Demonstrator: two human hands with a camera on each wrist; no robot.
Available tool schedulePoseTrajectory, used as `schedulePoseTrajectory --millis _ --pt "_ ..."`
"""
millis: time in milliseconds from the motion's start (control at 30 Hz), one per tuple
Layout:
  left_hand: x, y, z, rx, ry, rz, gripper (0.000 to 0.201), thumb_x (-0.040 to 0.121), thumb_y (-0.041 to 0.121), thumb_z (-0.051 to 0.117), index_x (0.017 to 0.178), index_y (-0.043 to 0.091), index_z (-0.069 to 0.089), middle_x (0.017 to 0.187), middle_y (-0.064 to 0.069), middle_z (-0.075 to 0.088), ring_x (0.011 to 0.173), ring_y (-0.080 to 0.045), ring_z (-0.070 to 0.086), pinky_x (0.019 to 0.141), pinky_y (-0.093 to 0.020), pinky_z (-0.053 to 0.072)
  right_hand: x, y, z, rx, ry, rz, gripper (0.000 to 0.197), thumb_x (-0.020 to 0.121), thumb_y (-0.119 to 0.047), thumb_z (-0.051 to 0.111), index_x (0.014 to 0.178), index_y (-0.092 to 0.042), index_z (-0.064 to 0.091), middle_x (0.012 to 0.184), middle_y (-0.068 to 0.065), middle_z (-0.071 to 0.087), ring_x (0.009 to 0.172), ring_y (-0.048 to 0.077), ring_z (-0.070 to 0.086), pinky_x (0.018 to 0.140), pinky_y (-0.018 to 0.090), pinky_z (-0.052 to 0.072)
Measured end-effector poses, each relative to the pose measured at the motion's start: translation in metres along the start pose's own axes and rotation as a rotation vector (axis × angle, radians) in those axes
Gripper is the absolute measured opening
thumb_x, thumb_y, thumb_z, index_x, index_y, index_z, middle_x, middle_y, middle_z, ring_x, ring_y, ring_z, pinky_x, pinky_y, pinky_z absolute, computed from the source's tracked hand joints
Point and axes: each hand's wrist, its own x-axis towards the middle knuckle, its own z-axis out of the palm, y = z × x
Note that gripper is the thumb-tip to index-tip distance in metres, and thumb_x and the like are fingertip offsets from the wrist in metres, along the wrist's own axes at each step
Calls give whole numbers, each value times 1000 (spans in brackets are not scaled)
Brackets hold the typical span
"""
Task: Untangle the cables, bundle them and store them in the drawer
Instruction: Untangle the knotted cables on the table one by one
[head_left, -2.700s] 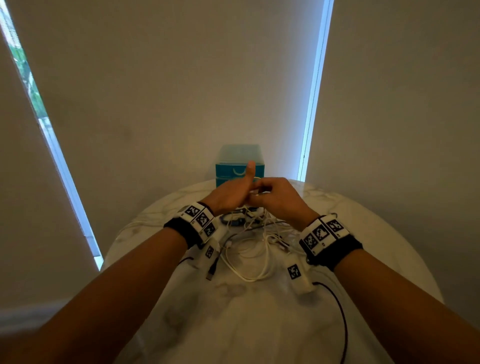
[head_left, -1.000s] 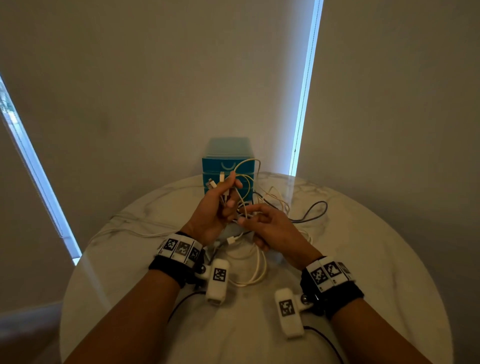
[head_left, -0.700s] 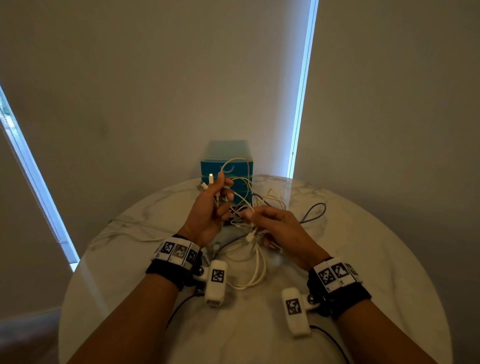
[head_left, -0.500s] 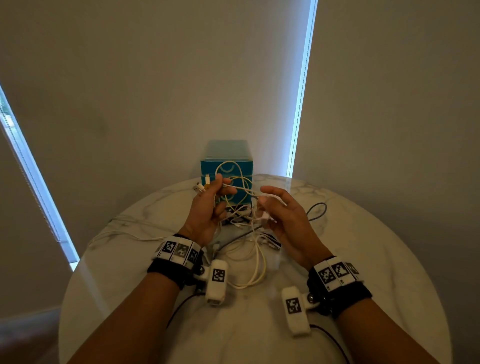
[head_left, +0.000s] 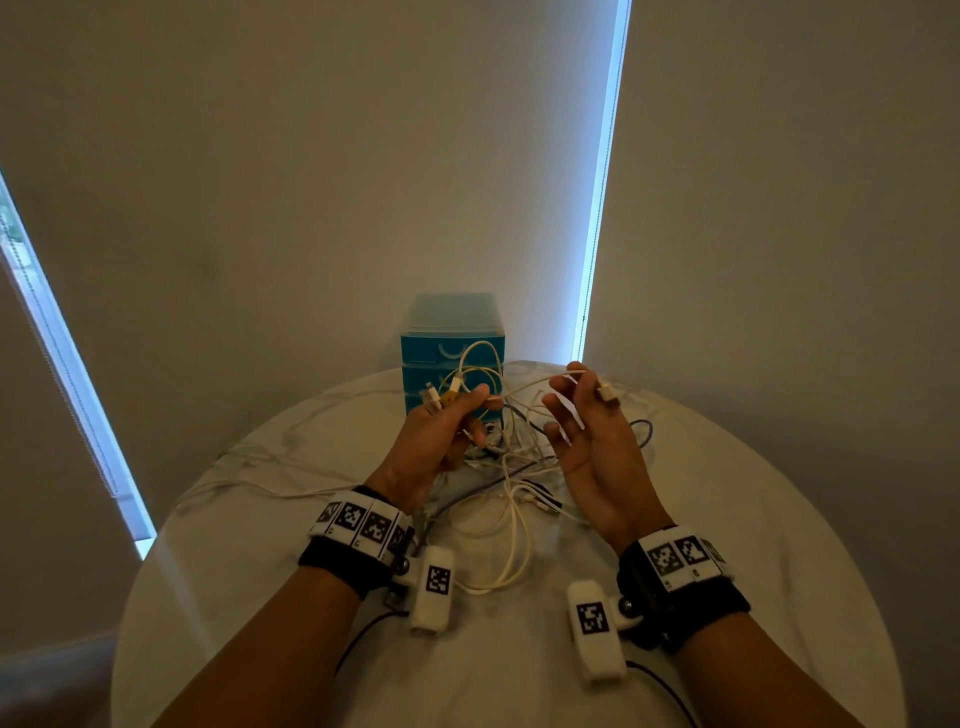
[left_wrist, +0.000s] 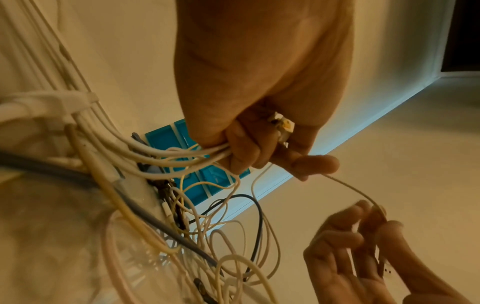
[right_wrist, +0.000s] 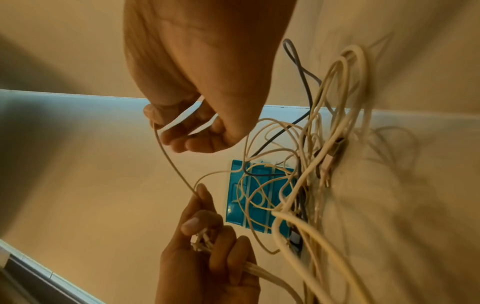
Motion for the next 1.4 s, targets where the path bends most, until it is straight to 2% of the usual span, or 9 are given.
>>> schedulePoseTrajectory --millis 100,167,333,467,567,667,967,1167,1400 --pt "-7 3 2 144 -101 11 42 102 51 66 93 14 83 52 -1 45 45 -12 28 50 -29 19 3 -4 0 241 -27 45 20 110 -37 52 116 -25 67 133 -2 74 131 17 67 105 35 51" --pt "-13 10 4 177 -152 21 48 101 52 66 71 16 70 50 3 35 46 -14 23 52 -33 17 5 -8 -1 411 -53 70 21 112 -35 52 109 -23 69 113 -3 76 114 11 73 104 35 54" --pt "-15 25 -10 -112 -210 61 60 104 56 60 62 21 37 49 5 24 46 -15 17 52 -37 12 12 1 -9 -156 62 41 25 110 -24 53 118 -3 66 68 -5 40 54 8 32 46 21 31" --pt "-4 30 -24 -540 -103 106 57 103 65 50 75 16 54 53 5 26 43 -11 16 46 -29 12 9 12 -11 -824 154 -123 24 107 -27 57 96 -23 79 73 -3 65 69 13 57 65 28 45" --pt "2 27 -19 -536 -80 64 55 104 63 48 93 13 65 61 4 39 43 -8 30 43 -25 19 3 17 -2 -978 -93 -215 24 110 -40 55 102 -31 76 84 -3 73 69 6 62 68 23 47" --pt "1 18 -8 -419 -130 -31 54 104 63 49 105 12 66 69 3 40 52 -11 31 50 -25 24 0 27 7 -996 -239 -233 20 110 -39 56 103 -31 73 89 -21 74 79 -1 67 70 15 48" --pt "-7 6 4 47 -122 33 22 105 42 63 103 23 75 95 -11 65 90 -28 58 82 -42 44 4 40 8 -997 -217 -225 16 104 -40 67 105 -28 78 94 -6 79 88 11 74 84 36 62" --pt "-5 19 2 -144 10 200 26 115 30 43 101 18 62 76 6 48 61 -5 37 53 -18 34 3 34 0 -1098 -111 -115 4 91 -30 83 90 -28 79 82 -8 79 78 6 73 79 34 62" --pt "-1 36 -26 -629 71 254 26 115 32 40 99 22 58 94 1 70 87 -14 66 77 -25 55 1 16 -5 -935 -57 -5 11 92 -33 82 95 -22 83 91 -2 82 92 16 77 94 43 62"
